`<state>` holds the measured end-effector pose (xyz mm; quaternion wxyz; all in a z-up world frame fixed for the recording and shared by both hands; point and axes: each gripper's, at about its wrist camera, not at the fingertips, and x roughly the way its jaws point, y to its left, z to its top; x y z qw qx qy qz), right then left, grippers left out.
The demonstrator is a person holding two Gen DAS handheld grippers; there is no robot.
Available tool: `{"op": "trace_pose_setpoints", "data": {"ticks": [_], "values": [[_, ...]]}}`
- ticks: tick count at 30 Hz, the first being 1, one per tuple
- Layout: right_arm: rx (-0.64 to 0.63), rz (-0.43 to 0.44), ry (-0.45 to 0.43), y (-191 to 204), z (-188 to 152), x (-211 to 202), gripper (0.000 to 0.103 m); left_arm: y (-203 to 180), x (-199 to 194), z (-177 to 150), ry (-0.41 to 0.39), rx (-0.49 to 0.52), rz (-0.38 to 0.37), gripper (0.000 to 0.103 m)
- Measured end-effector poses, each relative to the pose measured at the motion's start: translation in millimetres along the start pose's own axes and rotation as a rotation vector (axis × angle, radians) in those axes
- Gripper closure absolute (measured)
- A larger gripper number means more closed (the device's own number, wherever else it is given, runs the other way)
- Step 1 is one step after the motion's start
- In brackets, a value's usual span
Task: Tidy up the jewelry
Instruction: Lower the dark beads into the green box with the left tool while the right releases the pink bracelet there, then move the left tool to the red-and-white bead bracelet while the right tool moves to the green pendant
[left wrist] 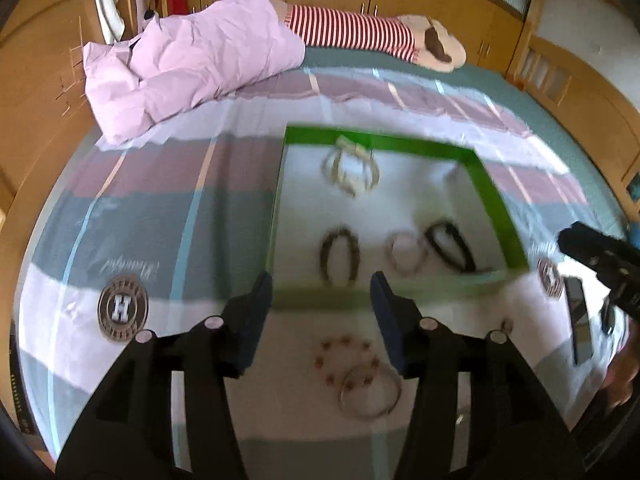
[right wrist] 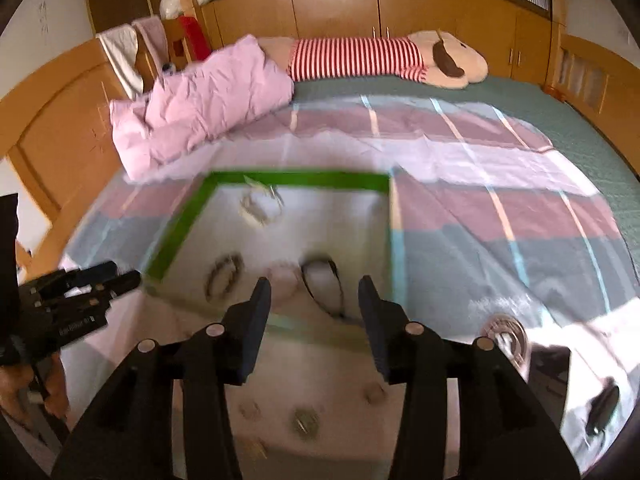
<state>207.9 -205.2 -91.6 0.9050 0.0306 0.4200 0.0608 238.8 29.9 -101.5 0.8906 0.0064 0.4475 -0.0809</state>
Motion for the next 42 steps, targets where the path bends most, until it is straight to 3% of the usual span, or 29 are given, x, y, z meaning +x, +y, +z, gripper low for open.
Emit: {"op": "trace_pose_setpoints", "data": {"ticks": [6,11,16,21,32,33,36,38,39,41,42], "values": [[0.115,-0.008,0.134,-29,-63,22,0.06,1,27,-53,0.096,0.061,0.002,0.053],[0.164,-0.013,0.194,-28,-94,33,0.06,18,35,-70,0.109,0.004,-0.002,0.053],[0.108,-0.014,0.186,-4,-102,36,0.056,16,29,-75,0.052,0.02,-0.009,0.044],[0.07,-0.017,0.198,10,-101,48,0.053,14,33,-72,0.049,0.006,-0.026,0.043],[0.068,-0.043,0.22,17,-100,63,0.053,0,65,-65,0.13,0.039,-0.016,0.05],[0.065,-0.049,0.219,17,-100,64,0.053,-2,69,-67,0.145,0.049,-0.017,0.051],[0.058,-0.06,0.219,18,-100,66,0.053,-3,74,-71,0.158,0.042,-0.045,0.07],[0.049,-0.066,0.219,19,-102,68,0.053,-3,73,-71,0.16,0.038,-0.062,0.089],[0.044,-0.067,0.221,20,-103,68,0.054,-3,73,-72,0.164,0.044,-0.052,0.094],[0.035,-0.057,0.223,23,-105,69,0.076,-1,74,-76,0.18,0.041,-0.049,0.096],[0.03,-0.064,0.221,24,-106,68,0.08,-1,73,-77,0.178,0.036,-0.056,0.096]]}}
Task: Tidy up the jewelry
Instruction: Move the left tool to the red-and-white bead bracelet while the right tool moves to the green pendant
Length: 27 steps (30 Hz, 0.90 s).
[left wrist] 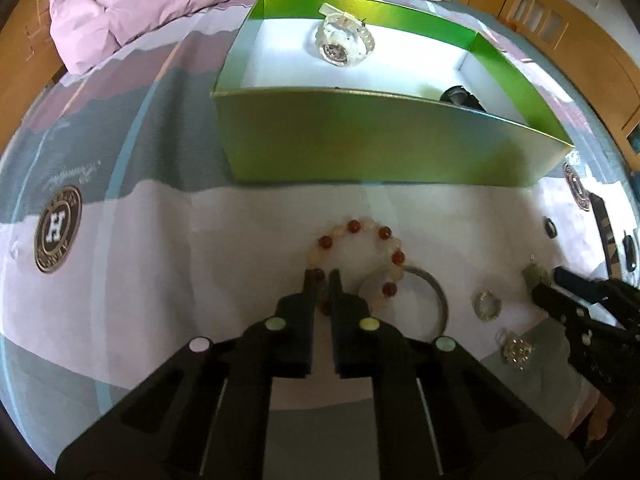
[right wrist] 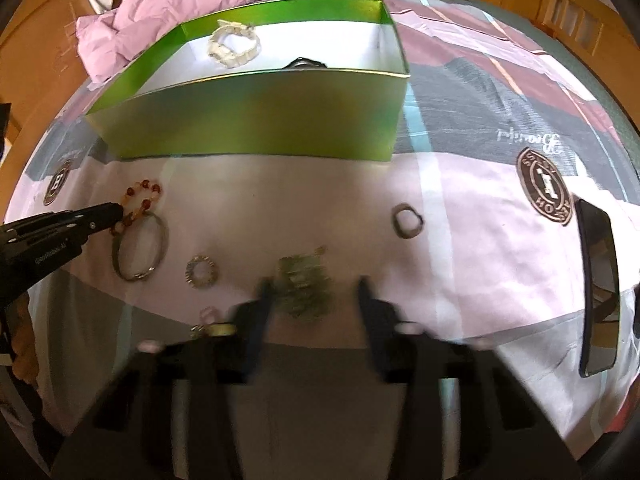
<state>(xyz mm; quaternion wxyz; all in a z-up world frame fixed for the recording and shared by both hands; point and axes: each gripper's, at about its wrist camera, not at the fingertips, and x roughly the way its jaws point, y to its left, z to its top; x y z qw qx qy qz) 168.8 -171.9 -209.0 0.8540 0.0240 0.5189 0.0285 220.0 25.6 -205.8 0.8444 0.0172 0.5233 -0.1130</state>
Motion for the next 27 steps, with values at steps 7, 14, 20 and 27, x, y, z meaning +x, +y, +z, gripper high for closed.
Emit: {"op": "trace_pose_setpoints", "data": {"ticks": [7,14,20,27], "values": [[0.016,0.013,-0.039,-9,-4,-19,0.085,9,-24,-14,-0.005,-0.037,-0.021,0.097],[0.054,0.013,-0.057,-29,-4,-38,0.085,18,-63,-35,-0.076,-0.061,-0.053,0.097],[0.156,-0.005,-0.042,-49,-4,-33,0.068,28,-57,-37,-0.077,-0.091,-0.008,0.068],[0.262,-0.038,-0.045,-74,-6,-32,0.068,41,-59,-36,-0.107,-0.139,0.026,0.049]]}}
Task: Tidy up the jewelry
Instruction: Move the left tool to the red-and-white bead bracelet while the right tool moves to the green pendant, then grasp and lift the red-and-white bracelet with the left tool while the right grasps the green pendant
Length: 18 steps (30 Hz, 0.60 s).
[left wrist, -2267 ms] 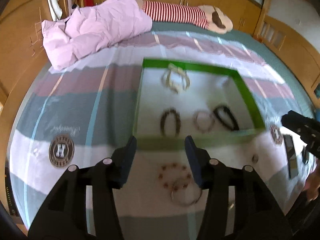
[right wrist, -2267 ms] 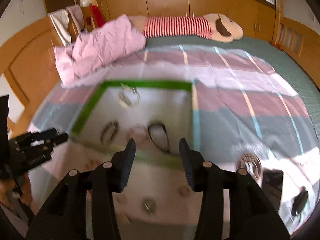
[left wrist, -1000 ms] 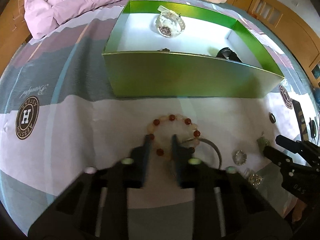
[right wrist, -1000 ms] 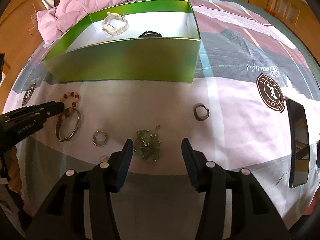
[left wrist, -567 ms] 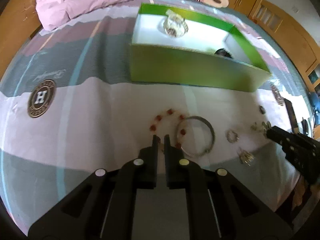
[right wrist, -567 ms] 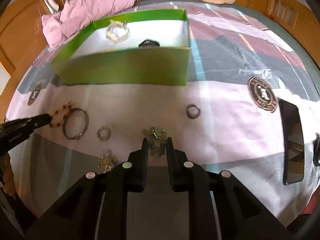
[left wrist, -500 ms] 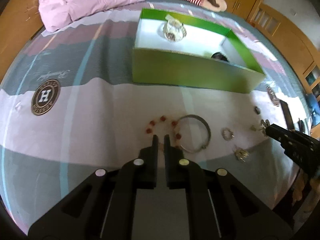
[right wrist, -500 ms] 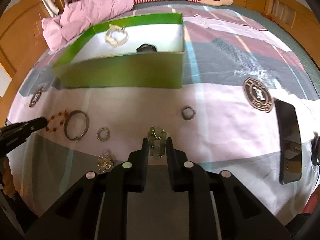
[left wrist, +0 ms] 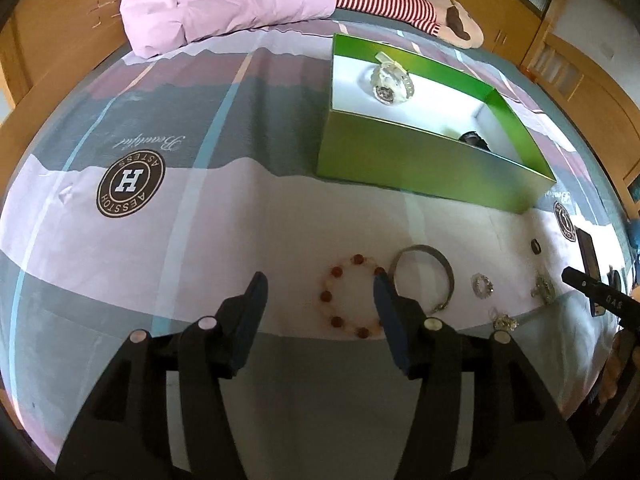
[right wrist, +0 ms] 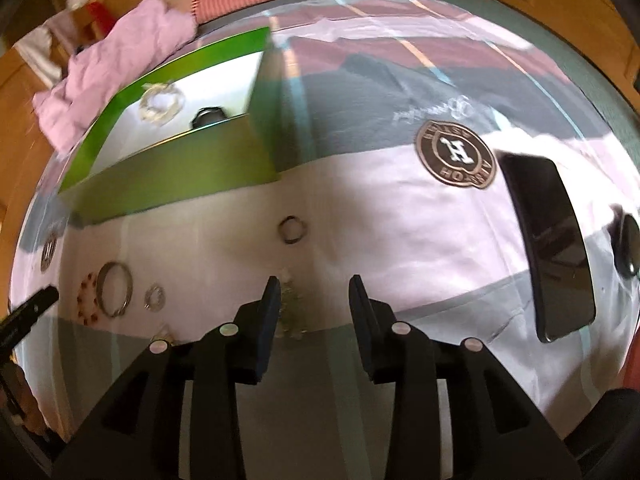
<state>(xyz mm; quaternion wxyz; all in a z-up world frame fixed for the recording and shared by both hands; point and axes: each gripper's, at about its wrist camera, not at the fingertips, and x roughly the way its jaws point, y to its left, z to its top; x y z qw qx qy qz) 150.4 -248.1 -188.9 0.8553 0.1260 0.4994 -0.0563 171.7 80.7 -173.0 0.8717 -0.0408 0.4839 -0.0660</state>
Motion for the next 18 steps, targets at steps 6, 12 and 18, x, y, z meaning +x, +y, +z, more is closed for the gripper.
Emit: {"op": "trace_pose_setpoints", "data": {"ticks": [6,12,18], "values": [[-0.062,0.009,0.038,11,-7,9,0.068,-7,13,-3,0.019,0.035,-0.002,0.049],[-0.168,0.021,0.072,37,-19,20,0.073,-20,29,-8,0.052,0.091,0.016,0.07],[-0.244,0.082,0.064,52,-27,9,0.082,-19,31,-15,0.091,0.091,0.003,0.095]]}}
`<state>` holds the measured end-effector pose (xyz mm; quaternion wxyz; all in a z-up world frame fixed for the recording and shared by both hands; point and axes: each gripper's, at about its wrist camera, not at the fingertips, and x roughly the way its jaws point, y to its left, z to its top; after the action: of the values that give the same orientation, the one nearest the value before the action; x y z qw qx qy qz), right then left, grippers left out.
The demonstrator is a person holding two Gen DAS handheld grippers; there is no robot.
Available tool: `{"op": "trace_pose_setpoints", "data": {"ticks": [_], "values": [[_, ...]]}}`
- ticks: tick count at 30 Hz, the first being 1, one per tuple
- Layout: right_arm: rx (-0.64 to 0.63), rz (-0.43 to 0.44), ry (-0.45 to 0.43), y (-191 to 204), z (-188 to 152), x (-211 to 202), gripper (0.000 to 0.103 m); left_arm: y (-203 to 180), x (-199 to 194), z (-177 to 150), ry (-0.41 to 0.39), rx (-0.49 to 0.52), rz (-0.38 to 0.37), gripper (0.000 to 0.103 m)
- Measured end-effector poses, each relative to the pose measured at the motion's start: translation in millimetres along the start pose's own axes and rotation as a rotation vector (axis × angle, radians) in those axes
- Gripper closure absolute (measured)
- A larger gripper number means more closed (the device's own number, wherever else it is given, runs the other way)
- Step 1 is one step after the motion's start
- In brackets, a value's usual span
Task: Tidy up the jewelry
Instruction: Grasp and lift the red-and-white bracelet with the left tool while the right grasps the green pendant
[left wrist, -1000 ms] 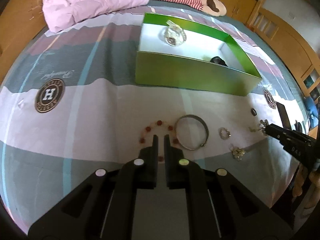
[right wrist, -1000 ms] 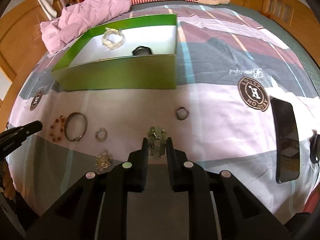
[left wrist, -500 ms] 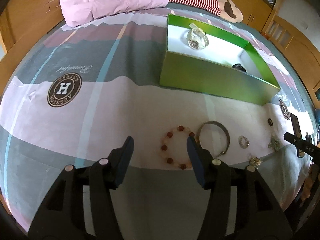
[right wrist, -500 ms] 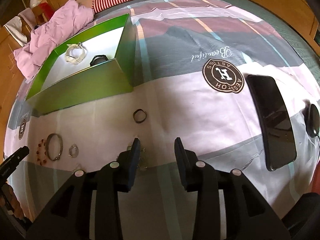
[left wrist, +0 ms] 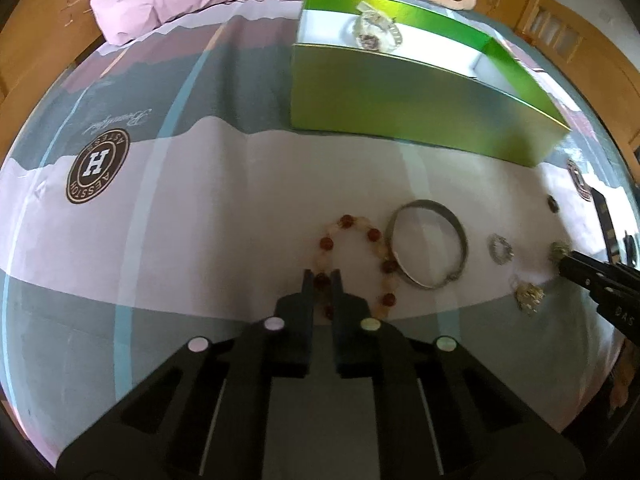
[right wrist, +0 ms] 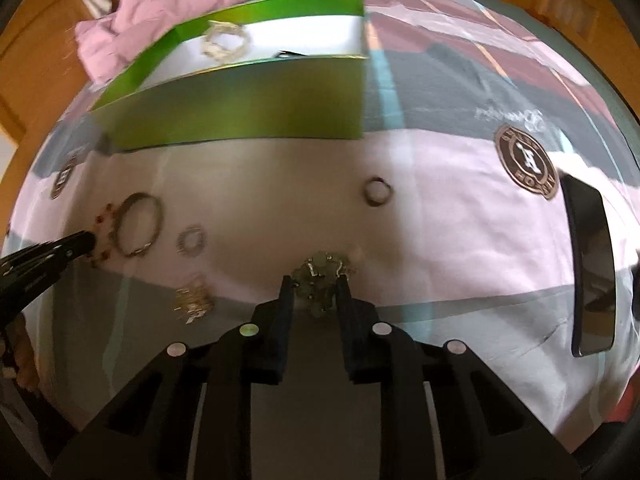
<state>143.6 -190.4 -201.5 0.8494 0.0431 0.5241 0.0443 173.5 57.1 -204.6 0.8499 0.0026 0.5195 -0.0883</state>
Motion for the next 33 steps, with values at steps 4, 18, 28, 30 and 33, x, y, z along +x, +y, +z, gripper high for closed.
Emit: {"op": "trace_pose_setpoints", "data": {"ticks": [4,18,28,30,33], "values": [[0.01,0.036,-0.007,-2,0,-12,0.082,-9,-17,-9,-0.012,0.025,-0.037,0.095],[0.206,-0.035,-0.01,-56,-9,-18,0.067,-8,-31,-41,-0.029,-0.004,-0.049,0.059],[0.064,-0.049,-0.026,-32,-14,-12,0.067,-18,-21,-40,-0.055,0.018,-0.027,0.059],[0.028,-0.052,-0.021,-22,-13,-7,0.067,-19,-17,-42,-0.043,0.026,-0.024,0.059],[0.002,-0.055,-0.007,-12,-12,1,0.067,-21,-13,-43,-0.034,0.039,-0.011,0.059]]}}
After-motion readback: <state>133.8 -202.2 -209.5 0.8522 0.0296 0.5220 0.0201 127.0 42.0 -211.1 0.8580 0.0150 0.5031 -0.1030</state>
